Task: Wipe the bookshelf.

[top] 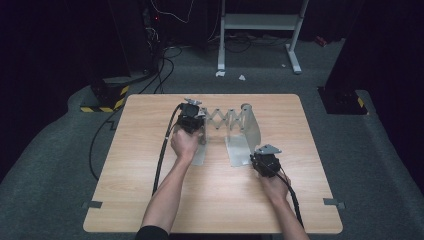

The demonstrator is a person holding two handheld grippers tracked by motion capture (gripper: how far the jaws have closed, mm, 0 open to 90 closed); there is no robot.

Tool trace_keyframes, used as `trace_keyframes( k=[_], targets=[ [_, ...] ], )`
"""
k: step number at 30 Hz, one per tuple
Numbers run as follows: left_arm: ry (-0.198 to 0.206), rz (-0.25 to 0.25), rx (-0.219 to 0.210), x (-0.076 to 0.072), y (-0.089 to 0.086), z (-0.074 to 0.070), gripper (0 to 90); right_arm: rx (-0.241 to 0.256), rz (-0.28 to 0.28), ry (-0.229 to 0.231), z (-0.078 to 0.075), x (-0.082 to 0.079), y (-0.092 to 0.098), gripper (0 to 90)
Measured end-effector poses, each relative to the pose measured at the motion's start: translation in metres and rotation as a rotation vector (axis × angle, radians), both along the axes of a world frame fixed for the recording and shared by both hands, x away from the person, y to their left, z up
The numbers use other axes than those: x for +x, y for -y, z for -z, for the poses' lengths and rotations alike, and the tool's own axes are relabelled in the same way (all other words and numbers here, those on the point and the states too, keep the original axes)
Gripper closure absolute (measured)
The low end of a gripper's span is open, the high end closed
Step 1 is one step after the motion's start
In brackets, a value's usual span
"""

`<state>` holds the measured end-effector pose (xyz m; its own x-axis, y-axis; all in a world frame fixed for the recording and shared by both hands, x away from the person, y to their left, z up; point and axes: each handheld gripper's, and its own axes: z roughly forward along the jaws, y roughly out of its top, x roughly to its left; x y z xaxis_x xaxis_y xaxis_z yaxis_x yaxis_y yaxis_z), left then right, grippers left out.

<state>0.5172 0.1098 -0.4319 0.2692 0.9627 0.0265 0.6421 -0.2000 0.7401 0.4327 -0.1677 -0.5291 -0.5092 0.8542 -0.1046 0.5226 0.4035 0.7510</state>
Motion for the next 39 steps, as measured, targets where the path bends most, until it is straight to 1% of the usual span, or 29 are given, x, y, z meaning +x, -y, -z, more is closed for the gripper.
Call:
trace_keyframes(
  k=[3, 5, 7, 8, 10, 13, 14, 16, 18, 21, 23, 25, 27, 30, 31, 34, 37, 39],
  targets=[
    [-0.020, 0.003, 0.015, 0.000, 0.000, 0.008, 81.6, 0.001, -0.001, 0.000, 0.000, 0.000, 0.000, 81.2],
    [-0.019, 0.001, 0.016, -0.001, -0.002, 0.007, 81.6, 0.006, 0.000, -0.004, 0.000, 0.000, 0.000, 81.3],
    [-0.004, -0.005, 0.013, -0.003, -0.005, 0.000, 81.6, 0.000, 0.000, -0.001, 0.000, 0.000, 0.000, 81.2],
    [0.012, -0.010, 0.008, -0.005, -0.008, -0.006, 81.6, 0.000, 0.000, -0.001, 0.000, 0.000, 0.000, 81.2],
    [0.032, -0.017, 0.006, -0.008, -0.011, -0.015, 81.6, 0.000, 0.000, 0.000, 0.000, 0.000, 0.000, 81.2],
    [0.067, -0.017, -0.001, -0.014, -0.017, -0.027, 81.6, 0.005, 0.000, -0.003, 0.000, 0.000, 0.000, 81.3],
    [0.078, -0.014, 0.010, -0.017, -0.018, -0.030, 81.6, 0.005, 0.000, -0.003, 0.000, 0.000, 0.000, 81.3],
    [0.082, -0.007, 0.015, -0.020, -0.020, -0.032, 81.6, 0.005, 0.000, -0.003, 0.000, 0.000, 0.000, 81.3],
    [0.082, 0.003, 0.020, -0.025, -0.023, -0.032, 81.6, 0.016, -0.001, -0.011, 0.000, 0.001, 0.002, 81.4],
    [0.084, 0.020, 0.029, -0.032, -0.026, -0.030, 81.6, 0.009, -0.002, -0.007, 0.000, 0.001, 0.001, 81.4],
    [0.086, 0.025, 0.029, -0.036, -0.029, -0.031, 81.7, 0.010, -0.001, -0.007, 0.000, 0.001, 0.001, 81.4],
    [0.092, 0.029, 0.027, -0.040, -0.032, -0.032, 81.6, 0.010, -0.003, -0.006, 0.000, 0.001, 0.001, 81.4],
    [0.101, 0.027, 0.027, -0.042, -0.037, -0.037, 81.6, 0.010, -0.002, -0.006, 0.000, 0.000, 0.001, 81.4],
    [0.103, 0.023, 0.021, -0.040, -0.042, -0.045, 81.6, 0.008, -0.003, -0.005, 0.000, 0.000, 0.001, 81.4],
    [0.105, 0.023, 0.025, -0.039, -0.042, -0.047, 81.6, 0.008, -0.002, -0.005, 0.000, 0.000, 0.001, 81.4],
    [0.091, 0.033, 0.055, -0.032, -0.038, -0.051, 81.6, 0.008, -0.002, -0.005, 0.000, 0.000, 0.001, 81.4],
    [0.078, 0.037, 0.088, -0.025, -0.035, -0.051, 81.6, 0.007, -0.001, -0.005, 0.000, 0.000, 0.000, 81.4],
    [0.077, 0.035, 0.089, -0.022, -0.036, -0.053, 81.6, 0.008, -0.002, -0.005, 0.000, 0.000, 0.001, 81.5]
  ],
)
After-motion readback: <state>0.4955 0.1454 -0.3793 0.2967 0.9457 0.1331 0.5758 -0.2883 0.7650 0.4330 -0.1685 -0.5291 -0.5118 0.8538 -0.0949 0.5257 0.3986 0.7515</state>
